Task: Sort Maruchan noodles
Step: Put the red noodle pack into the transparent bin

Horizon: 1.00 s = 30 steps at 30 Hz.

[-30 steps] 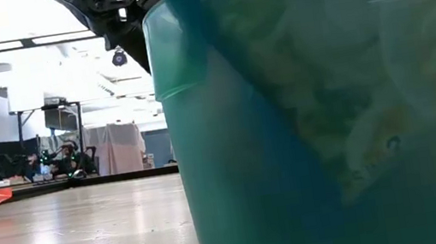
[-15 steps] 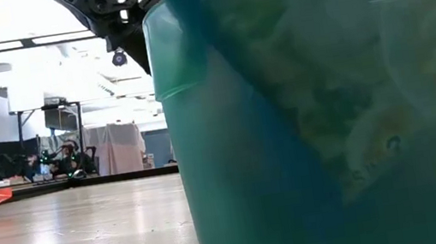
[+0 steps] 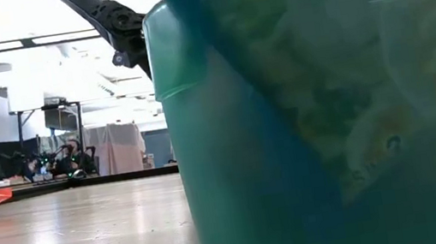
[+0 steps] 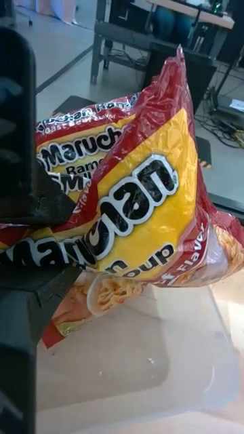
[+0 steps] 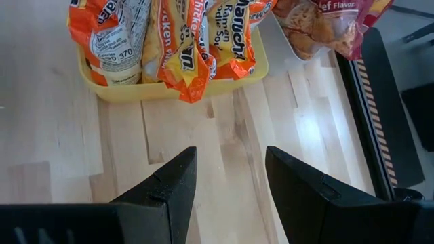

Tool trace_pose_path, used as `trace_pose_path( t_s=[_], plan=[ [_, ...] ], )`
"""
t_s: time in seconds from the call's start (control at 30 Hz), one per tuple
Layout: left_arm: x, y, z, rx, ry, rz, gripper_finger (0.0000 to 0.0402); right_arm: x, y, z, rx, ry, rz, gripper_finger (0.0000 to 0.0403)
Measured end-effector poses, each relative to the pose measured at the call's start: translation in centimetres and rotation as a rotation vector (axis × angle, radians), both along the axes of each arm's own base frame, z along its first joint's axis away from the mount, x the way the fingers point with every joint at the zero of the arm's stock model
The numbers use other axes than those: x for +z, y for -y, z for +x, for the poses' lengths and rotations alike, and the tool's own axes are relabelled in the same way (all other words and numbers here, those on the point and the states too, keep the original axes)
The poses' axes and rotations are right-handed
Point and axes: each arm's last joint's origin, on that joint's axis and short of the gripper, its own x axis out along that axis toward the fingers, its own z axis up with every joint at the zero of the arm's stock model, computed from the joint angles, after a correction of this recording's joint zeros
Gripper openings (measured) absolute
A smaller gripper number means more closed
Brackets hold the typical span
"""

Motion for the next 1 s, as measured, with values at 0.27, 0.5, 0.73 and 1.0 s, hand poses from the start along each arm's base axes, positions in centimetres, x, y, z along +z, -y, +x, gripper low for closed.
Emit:
trace_pose_path(
  t_s=[0.27,0.5,0.73,1.0],
  plan=[
    [-0.2,0.0,-0.1,0.04,0.019,-0.03,0.0072,0.0,0.0,0.1,0.0,0.007,0.002,0.0167],
    [-0.3,-0.2,-0.5,0.101,0.003,-0.015,0.0122,0.1,0.0,0.1,0.0,0.014,0.004,0.0167],
    [1.6,-0.3,-0.2,0.161,0.101,-0.019,0.0173,0.1,0.0,0.1,0.0,0.014,0.004,0.0167],
    [3.8,-0.1,0.2,0.175,0.06,-0.047,0.0234,0.1,0.0,0.1,0.0,0.015,0.004,0.0167]
  ],
)
